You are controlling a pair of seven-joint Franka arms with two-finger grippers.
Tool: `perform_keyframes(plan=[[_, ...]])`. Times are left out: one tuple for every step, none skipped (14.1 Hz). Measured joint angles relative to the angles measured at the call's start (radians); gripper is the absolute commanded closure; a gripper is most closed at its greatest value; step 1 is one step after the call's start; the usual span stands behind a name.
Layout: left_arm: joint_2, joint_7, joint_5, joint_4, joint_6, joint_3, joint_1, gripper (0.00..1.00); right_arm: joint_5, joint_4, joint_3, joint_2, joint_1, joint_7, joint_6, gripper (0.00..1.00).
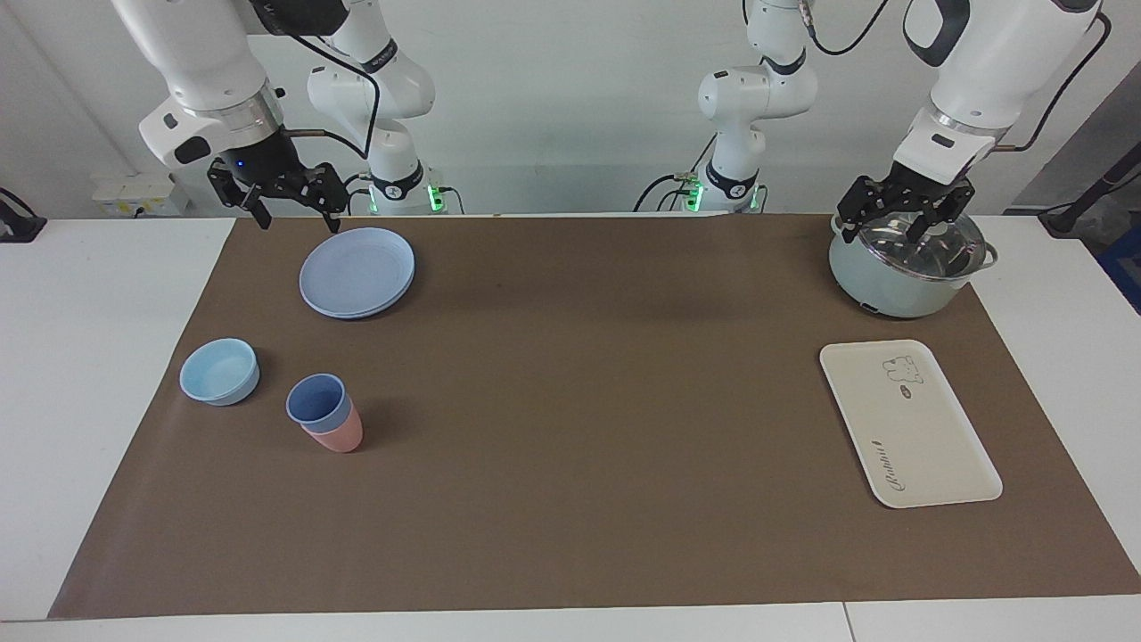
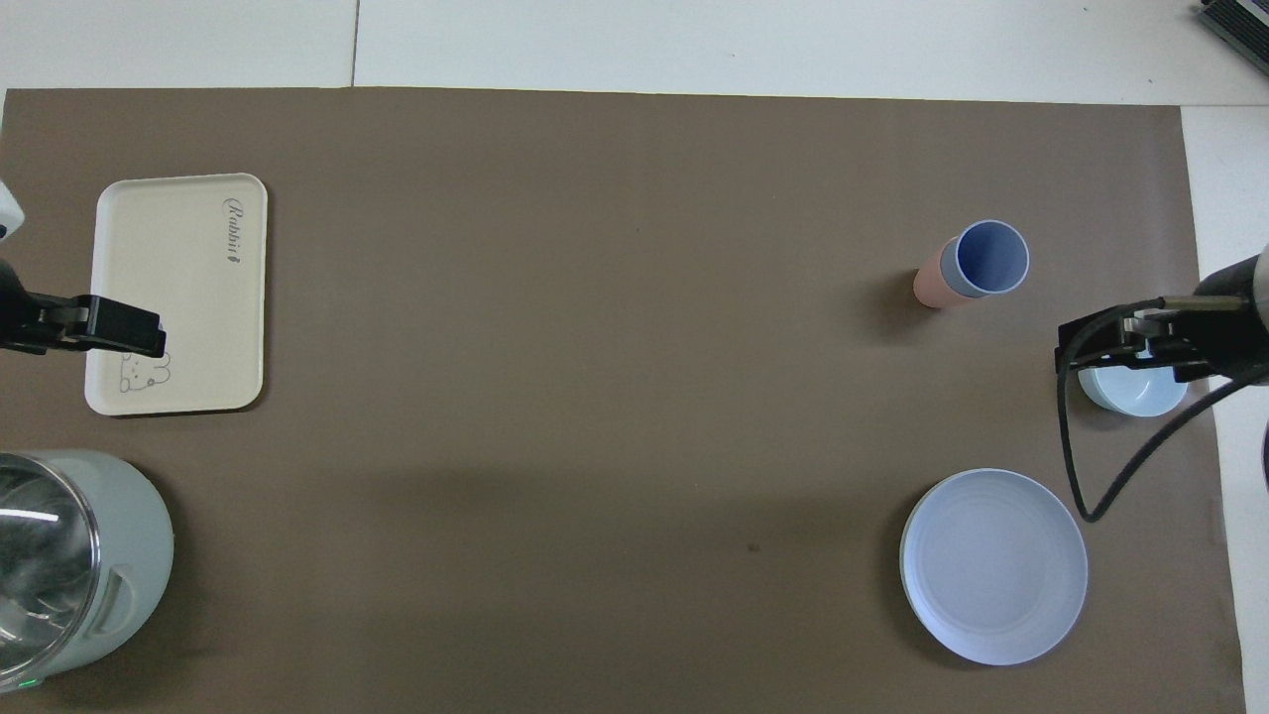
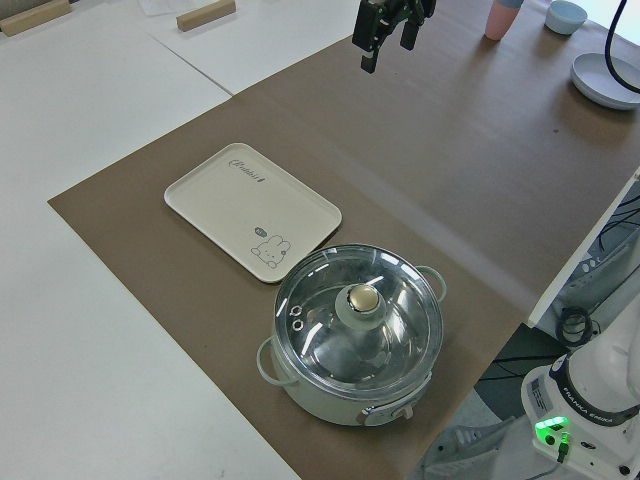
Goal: Place cup on tray
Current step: 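Raise the right gripper and move it toward the tall blue cup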
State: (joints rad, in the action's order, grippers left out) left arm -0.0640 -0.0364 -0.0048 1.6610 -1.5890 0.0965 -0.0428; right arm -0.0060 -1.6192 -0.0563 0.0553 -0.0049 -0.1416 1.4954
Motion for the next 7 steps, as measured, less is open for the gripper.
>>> perform_keyframes(plan=[[0.000,0.000,0.000,0.000,0.000,0.000,0.000,0.00,0.000,-0.002,0.000,0.001,0.000,0.000,0.000,0.00],[0.000,0.000,0.000,0.000,0.000,0.000,0.000,0.00,0.000,-0.003,0.001,0.002,-0.002,0.000,0.000,0.00],[0.000,0.000,0.000,0.000,0.000,0.000,0.000,0.00,0.000,-0.003,0.003,0.003,-0.002,0.000,0.000,0.00],[0.000,0.000,0.000,0.000,0.000,0.000,0.000,0.00,0.000,-0.003,0.005,0.004,-0.003,0.000,0.000,0.00],[0.000,0.000,0.000,0.000,0.000,0.000,0.000,0.00,0.000,-0.003,0.007,0.006,-0.003,0.000,0.000,0.00],[0.000,0.000,0.000,0.000,0.000,0.000,0.000,0.00,0.000,-0.003,0.010,0.009,-0.003,0.000,-0.003,0.00],[0.000,0.000,0.000,0.000,0.000,0.000,0.000,0.00,0.000,-0.003,0.014,0.014,-0.005,0.005,-0.013,0.01]])
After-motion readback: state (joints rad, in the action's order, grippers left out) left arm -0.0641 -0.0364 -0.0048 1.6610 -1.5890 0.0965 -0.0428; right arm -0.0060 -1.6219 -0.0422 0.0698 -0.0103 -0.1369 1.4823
